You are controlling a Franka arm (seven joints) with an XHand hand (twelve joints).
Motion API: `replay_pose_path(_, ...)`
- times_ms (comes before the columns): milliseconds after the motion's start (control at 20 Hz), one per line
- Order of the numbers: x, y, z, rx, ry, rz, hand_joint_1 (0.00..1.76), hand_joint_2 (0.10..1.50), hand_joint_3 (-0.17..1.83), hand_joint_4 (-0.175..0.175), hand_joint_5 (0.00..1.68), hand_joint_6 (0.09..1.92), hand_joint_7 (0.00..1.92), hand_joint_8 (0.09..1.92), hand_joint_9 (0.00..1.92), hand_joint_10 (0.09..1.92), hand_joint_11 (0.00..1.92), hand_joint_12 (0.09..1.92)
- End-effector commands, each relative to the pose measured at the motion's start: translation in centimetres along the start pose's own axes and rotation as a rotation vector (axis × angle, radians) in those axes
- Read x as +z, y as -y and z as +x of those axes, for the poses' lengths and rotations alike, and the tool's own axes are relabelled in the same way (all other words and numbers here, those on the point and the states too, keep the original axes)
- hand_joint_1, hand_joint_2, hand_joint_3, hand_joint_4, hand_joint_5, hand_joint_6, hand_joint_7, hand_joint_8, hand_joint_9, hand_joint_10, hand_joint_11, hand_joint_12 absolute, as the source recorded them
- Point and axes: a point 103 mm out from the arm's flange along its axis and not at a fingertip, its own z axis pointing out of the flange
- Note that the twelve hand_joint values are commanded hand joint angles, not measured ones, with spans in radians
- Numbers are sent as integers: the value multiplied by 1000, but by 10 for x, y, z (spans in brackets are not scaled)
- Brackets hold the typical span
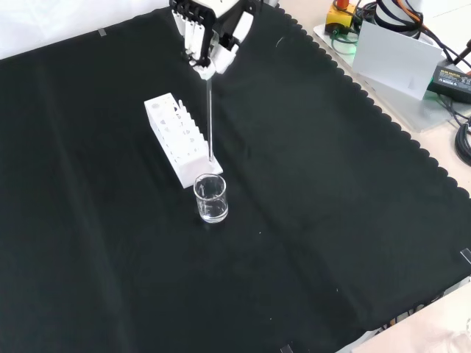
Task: Stir in the beaker to the left of the white test tube rack with the glass rod.
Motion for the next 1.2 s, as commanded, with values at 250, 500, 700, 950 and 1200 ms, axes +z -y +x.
replay_pose_path(250,15,-11,15,-32,-9,23,1310,1073,-175,-175,1244,569,1290,586,1835,405,1645,744)
replay_pose_path(500,23,-17,18,-49,-9,28,1310,1073,-175,-175,1245,569,1290,586,1836,404,1645,745)
replay_pose_path(700,28,-23,15,-54,-15,32,1310,1073,-175,-175,1245,569,1290,586,1837,404,1645,745)
replay_pose_path(950,29,-28,7,-48,-17,32,1310,1073,-175,-175,1245,569,1290,586,1837,403,1646,745)
replay_pose_path(1200,31,-31,-1,-41,-20,34,1310,1073,-175,-175,1245,569,1290,585,1838,402,1646,746)
